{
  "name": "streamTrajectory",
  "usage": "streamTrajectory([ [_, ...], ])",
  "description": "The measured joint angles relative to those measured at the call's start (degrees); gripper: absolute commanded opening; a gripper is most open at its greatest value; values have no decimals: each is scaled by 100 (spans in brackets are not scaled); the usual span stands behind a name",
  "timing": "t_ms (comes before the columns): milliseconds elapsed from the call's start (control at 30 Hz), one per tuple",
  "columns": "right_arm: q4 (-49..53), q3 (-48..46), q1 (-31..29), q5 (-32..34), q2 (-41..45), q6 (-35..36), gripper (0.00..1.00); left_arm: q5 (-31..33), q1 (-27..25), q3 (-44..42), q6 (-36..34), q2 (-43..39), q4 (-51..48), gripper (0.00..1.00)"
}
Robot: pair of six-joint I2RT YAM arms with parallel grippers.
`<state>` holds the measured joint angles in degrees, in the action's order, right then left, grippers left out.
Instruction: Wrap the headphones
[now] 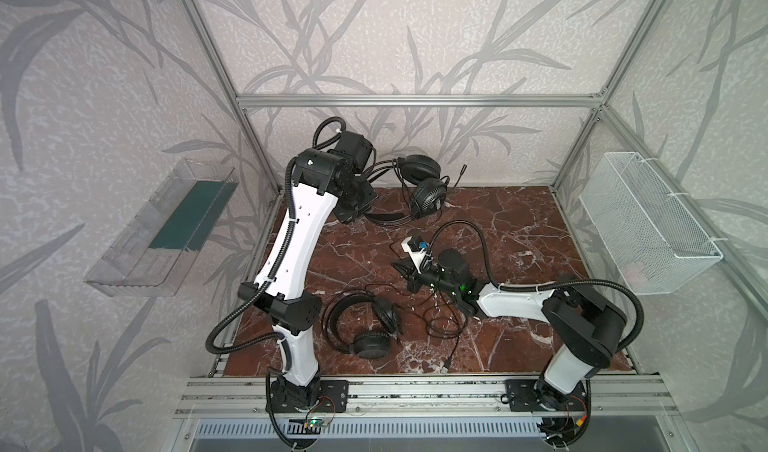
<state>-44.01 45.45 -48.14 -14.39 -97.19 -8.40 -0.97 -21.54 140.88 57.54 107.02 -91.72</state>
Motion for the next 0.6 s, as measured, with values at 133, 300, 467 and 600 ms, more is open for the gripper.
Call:
streamTrajectory([
  [133, 492, -37, -162, -186, -7, 35, 0, -236, 398, -26, 114, -28, 162, 0],
  [300, 914, -168, -509, -367, 17, 105, 0, -662, 896, -352, 284, -186, 444, 0],
  [467, 1814, -160, -634, -304, 350, 372, 0, -844, 1237, -693, 382, -310, 605, 0],
  [600, 2660, -44, -813, -79, 944, 669, 0, -833, 1274, -938, 352, -345, 706, 0],
])
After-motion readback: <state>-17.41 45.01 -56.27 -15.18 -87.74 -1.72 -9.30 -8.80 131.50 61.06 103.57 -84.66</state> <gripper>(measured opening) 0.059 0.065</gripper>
